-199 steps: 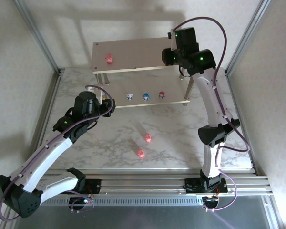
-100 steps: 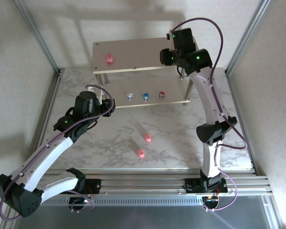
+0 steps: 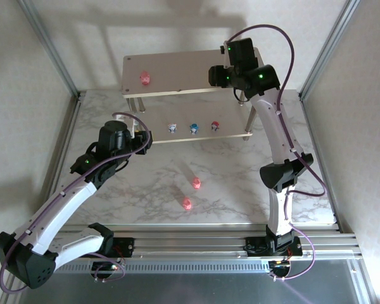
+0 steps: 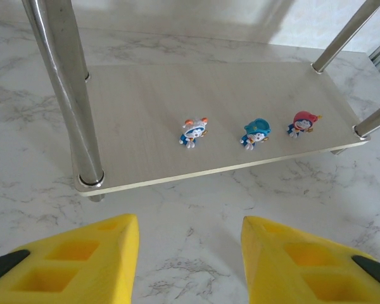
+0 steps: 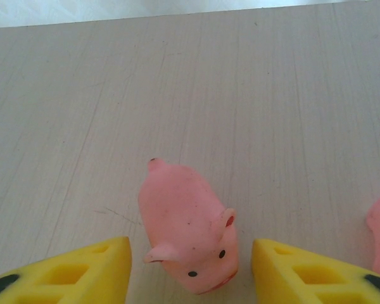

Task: Place and organize the plastic toys onto the shelf

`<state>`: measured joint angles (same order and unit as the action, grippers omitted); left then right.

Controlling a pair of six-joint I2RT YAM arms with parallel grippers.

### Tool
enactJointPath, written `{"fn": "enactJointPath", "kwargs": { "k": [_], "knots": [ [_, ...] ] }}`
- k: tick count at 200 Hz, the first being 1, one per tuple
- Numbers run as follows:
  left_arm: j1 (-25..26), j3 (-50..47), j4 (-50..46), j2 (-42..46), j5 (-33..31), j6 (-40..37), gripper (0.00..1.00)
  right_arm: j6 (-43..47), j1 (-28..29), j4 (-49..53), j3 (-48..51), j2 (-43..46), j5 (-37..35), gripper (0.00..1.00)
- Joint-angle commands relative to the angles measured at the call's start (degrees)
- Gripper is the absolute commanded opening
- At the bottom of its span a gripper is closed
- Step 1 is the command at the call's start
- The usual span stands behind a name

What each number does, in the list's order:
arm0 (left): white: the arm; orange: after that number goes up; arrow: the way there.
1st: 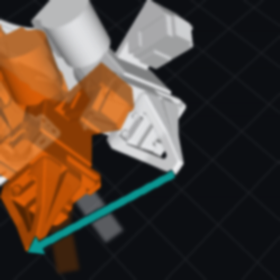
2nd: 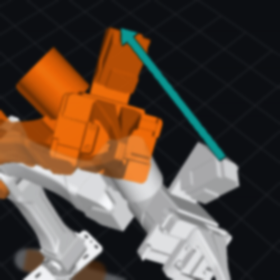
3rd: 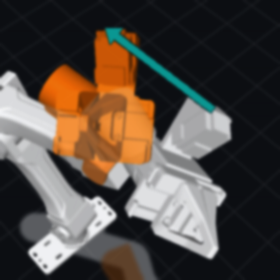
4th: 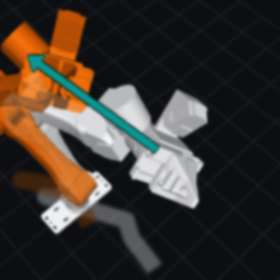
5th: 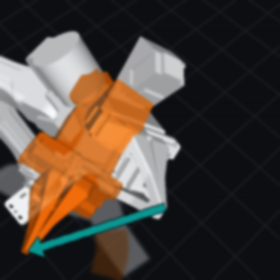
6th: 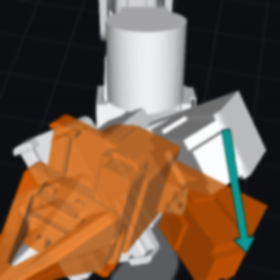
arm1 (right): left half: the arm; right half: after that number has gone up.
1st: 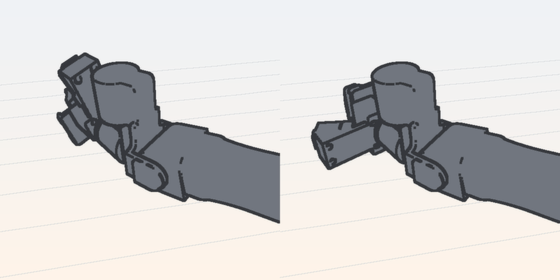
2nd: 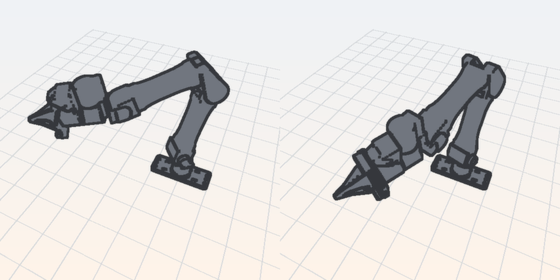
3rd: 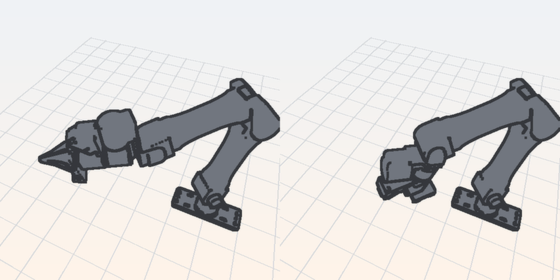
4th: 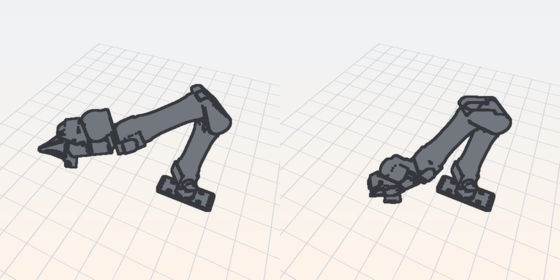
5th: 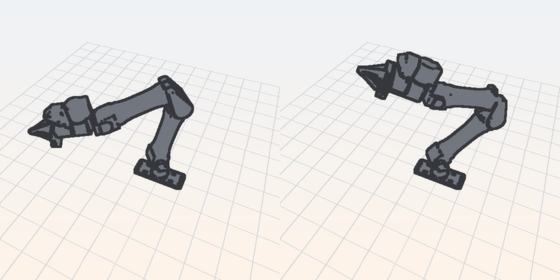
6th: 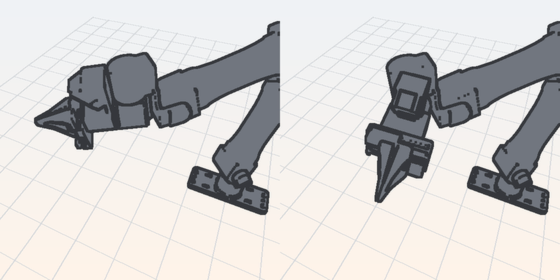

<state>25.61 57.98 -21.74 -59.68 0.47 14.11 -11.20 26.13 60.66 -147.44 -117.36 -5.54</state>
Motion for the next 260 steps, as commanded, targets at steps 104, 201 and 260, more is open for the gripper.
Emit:
{"fn": "enactJointPath", "kwargs": {
  "k": [104, 201, 260],
  "knots": [
    [-0.9, -0.8, -0.2, 2.0, 0.4, -0.3, 0.46, -1.2, 2.0, -1.1, 3.2, 3.8, 3.2, 0.59],
    [-0.9, -1.6, -0.3, 3.2, 0.7, 0.1, 0.47, -1.0, 3.0, -2.4, 8.2, 8.4, -0.9, 0.62],
    [-0.3, -7.2, 0.5, 4.3, 6.8, 2.9, 0.46, -1.6, 3.2, -11.8, 27.9, 28.9, -6.8, 0.64]
  ]
}}
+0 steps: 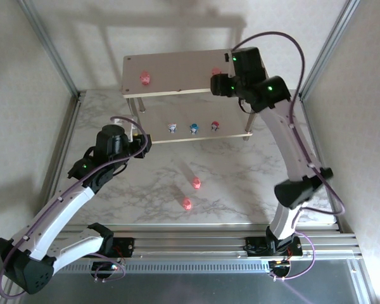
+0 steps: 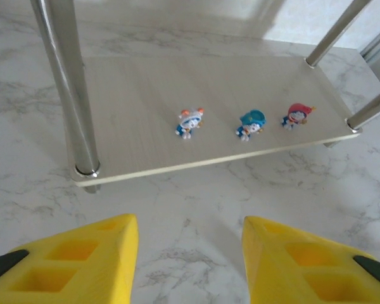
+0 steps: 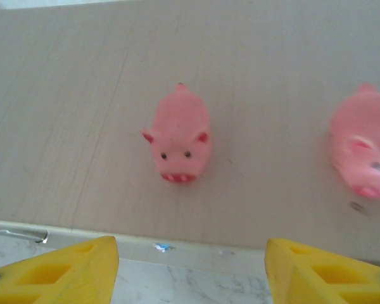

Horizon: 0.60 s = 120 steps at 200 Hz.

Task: Place and organize the plastic toys onto the shelf

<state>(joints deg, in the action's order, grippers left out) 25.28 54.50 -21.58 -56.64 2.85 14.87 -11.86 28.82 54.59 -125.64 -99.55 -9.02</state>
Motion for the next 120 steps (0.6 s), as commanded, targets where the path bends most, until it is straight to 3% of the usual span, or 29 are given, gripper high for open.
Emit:
{"fn": "enactJointPath", "kwargs": {
  "k": [1, 34, 72, 120],
  "knots": [
    [0.1, -3.9, 0.4, 1.3, 4.6, 2.2, 0.46, -0.9, 0.5, -5.7, 6.4, 11.4, -3.4, 0.64],
    [8.6, -11.3, 3.1, 1.9, 2.0, 6.1, 0.46, -1.7, 1.1, -3.0, 16.4, 22.0, -5.7, 0.63],
    [20.6, -14.6, 6.0, -4.4, -1.7, 12.7, 0.46, -5.2, 3.9, 1.6, 27.9, 28.4, -5.3, 0.63],
    [27.6, -14.9, 10.1, -12.8, -2.1, 17.6, 0.47, -11.1, 6.8, -3.1, 43.8, 33.3, 1.4, 0.63]
  ]
}}
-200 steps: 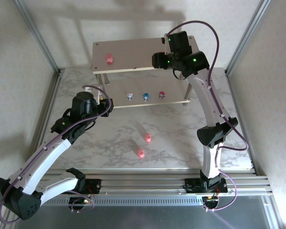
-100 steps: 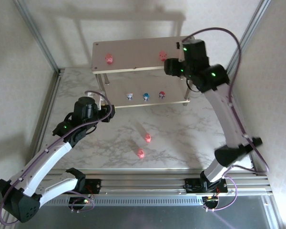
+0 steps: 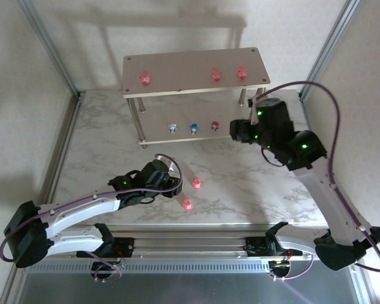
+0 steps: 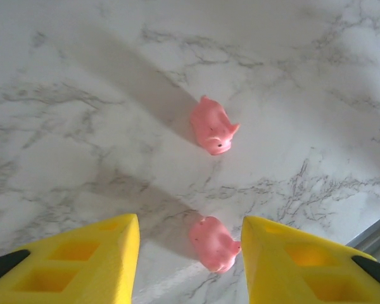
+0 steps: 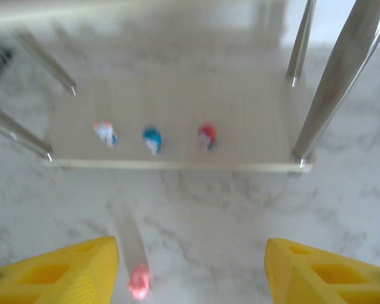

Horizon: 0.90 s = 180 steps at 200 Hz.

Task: Place and organize the plastic toys onto the shelf

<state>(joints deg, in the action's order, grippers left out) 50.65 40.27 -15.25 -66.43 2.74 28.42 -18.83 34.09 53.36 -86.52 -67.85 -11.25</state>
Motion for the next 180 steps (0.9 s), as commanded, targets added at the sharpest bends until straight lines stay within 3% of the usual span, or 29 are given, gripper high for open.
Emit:
{"fn": "enactJointPath", "kwargs": {
  "k": [1, 58, 180],
  "knots": [
    [2.3, -0.6, 3.8, -3.2, -2.0, 4.1, 0.47, -4.2, 1.6, -2.0, 4.9, 1.6, 3.8, 0.63],
    [6.6, 5.5, 5.0, -16.1, -5.5, 4.2, 0.47, -4.9, 3.2, -1.3, 11.0, 2.3, 2.3, 0.65],
    [4.1, 17.2, 4.8, -33.9, -6.8, 1.5, 0.51, -2.3, 2.6, -1.7, 13.5, 5.6, 2.0, 0.69]
  ]
}}
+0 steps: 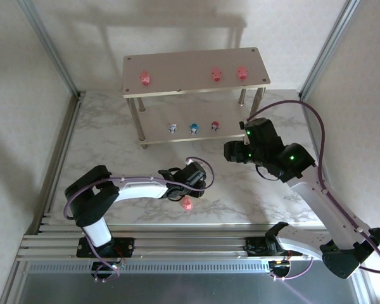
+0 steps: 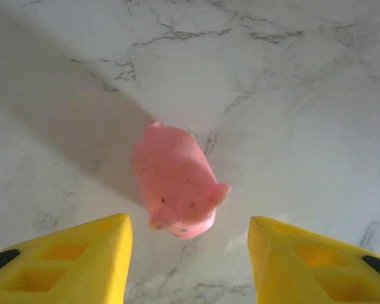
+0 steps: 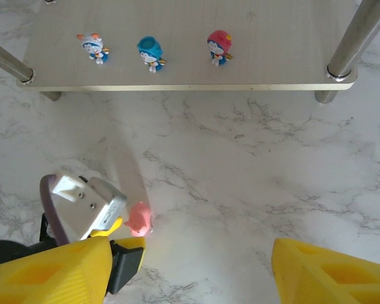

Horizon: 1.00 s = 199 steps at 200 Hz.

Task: Place and organize the plastic toys onto the shelf

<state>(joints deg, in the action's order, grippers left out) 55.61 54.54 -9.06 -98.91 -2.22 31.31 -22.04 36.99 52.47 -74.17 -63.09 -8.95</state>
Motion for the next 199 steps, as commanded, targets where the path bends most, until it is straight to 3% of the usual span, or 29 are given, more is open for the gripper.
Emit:
{"fn": "enactJointPath", "kwargs": {
  "k": [1, 62, 113, 152, 199],
  "knots": [
    [-0.9, 3.0, -1.4, -1.4, -1.8, -1.4, 0.51, 0.9, -0.3, -0.8, 1.2, 0.9, -0.3, 0.69],
    [-2.4, 5.1, -3.9, -4.4, -1.2, -3.1, 0.43, 2.0, -2.5, -2.3, 2.1, 0.3, 1.2, 0.70],
    [-2.4, 6.1, -5.2, -6.5, -0.5, -3.5, 0.43, 2.2, -4.5, -3.7, 2.8, 0.1, 4.4, 0.70],
    [-2.6, 7.2, -6.9, -6.9, -1.0, -4.1, 0.21, 2.6, -5.5, -4.3, 2.9, -0.2, 4.7, 0.70],
    [-3.6, 10.3, -11.7, -0.2, -3.7, -5.6, 0.16, 3.1, -5.8, -4.5, 2.5, -0.7, 4.8, 0.71]
  ]
}}
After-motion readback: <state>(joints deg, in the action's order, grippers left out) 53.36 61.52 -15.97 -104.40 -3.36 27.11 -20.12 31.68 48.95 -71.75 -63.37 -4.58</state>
